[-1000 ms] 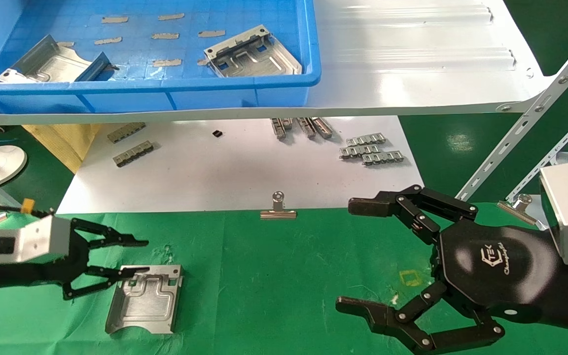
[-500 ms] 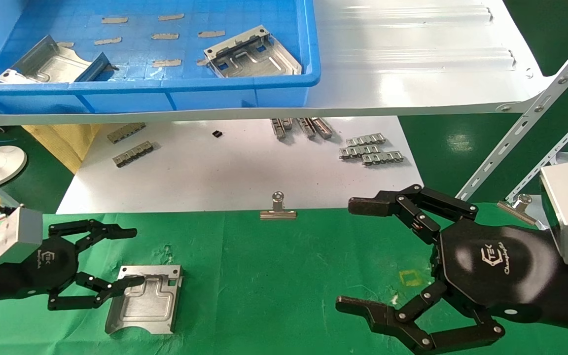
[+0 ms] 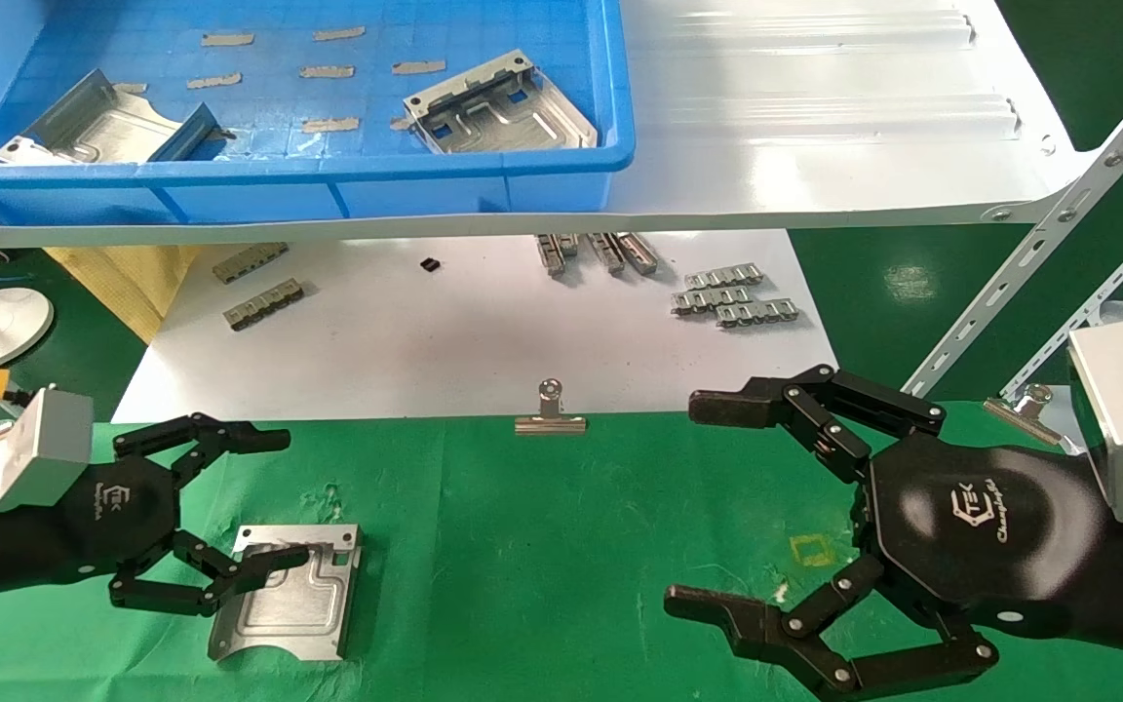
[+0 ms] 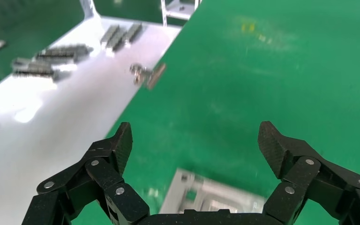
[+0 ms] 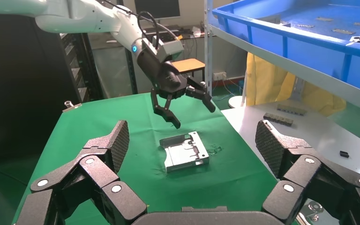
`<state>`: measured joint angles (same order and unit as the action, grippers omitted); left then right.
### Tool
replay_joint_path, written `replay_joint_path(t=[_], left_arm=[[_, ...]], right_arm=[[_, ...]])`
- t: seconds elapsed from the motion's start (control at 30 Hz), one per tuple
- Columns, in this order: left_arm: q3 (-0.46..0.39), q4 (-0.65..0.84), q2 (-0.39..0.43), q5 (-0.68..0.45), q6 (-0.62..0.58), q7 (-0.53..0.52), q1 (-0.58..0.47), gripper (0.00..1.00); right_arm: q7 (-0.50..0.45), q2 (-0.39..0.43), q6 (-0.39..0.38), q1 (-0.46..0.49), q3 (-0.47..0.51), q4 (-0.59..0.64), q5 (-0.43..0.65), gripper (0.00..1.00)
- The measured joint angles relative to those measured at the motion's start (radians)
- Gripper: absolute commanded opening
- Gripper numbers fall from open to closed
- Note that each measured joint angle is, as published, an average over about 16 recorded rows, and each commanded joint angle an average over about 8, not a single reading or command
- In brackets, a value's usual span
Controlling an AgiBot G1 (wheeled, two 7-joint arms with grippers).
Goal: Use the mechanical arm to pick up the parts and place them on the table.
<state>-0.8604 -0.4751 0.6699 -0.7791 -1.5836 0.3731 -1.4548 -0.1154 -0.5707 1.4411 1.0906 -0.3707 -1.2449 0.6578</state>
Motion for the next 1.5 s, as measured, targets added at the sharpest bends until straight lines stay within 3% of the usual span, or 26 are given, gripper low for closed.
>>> replay_joint_path(t=[1.5], left_arm=[[0.519, -0.722, -0.052, 0.043, 0.078, -0.501, 0.340, 1.00]], right_arm=[[0.000, 0.000, 0.000, 0.000, 0.000, 0.000, 0.000, 1.00]])
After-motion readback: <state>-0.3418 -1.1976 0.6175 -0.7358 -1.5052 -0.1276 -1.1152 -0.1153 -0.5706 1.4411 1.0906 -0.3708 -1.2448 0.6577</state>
